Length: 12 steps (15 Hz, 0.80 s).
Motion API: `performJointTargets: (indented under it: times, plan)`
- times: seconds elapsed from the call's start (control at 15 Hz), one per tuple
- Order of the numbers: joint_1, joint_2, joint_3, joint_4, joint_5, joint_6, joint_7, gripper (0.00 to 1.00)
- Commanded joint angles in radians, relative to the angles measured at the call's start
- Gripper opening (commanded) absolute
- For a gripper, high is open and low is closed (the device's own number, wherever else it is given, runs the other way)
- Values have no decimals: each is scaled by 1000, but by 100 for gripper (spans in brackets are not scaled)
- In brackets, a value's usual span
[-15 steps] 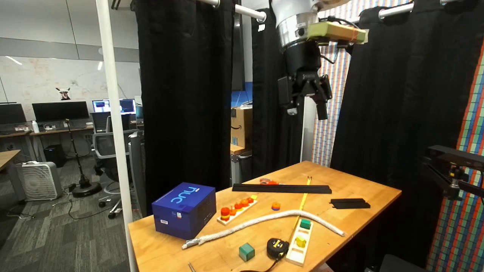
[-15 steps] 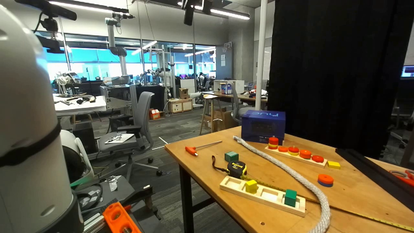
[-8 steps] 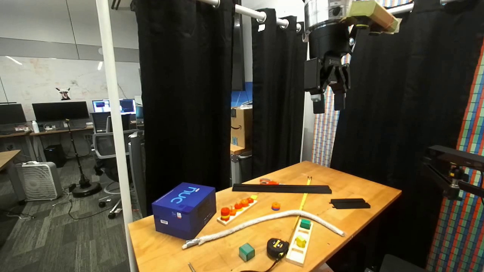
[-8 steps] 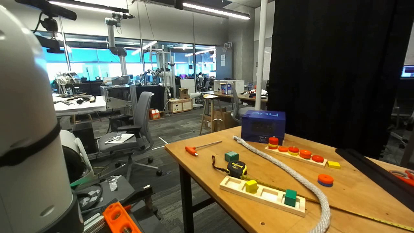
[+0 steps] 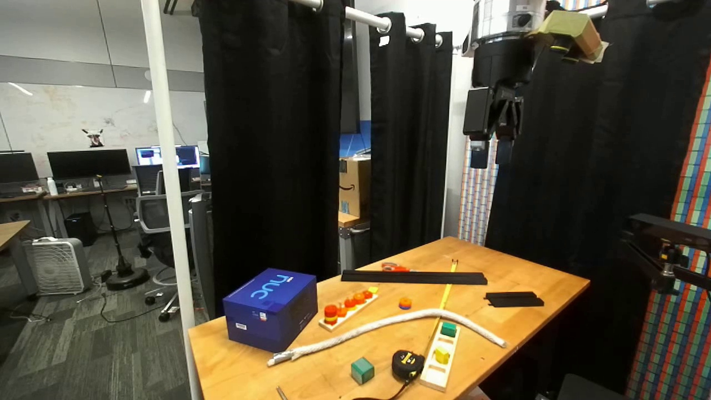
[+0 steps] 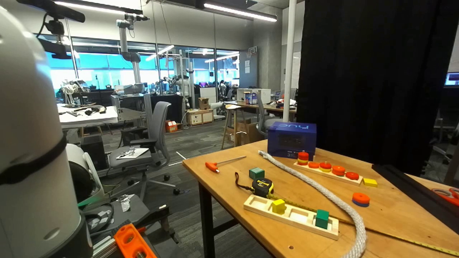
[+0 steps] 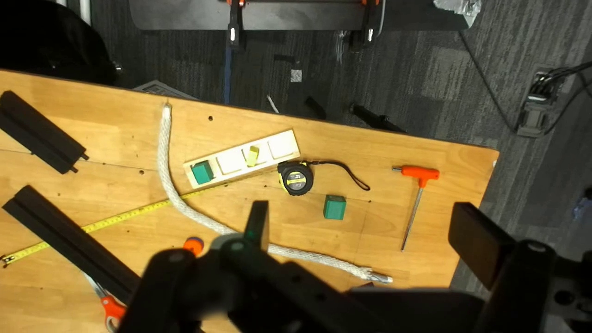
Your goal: Remove the green and orange circle from the wooden object and put them on the table.
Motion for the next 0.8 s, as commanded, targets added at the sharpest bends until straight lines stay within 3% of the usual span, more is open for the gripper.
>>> performJointTargets:
  times: [0.0, 0.73]
  plan:
    - [-15, -36, 4, -39, -26, 36, -26, 100]
    - [-13, -3, 7, -27, -6, 10, -10, 100]
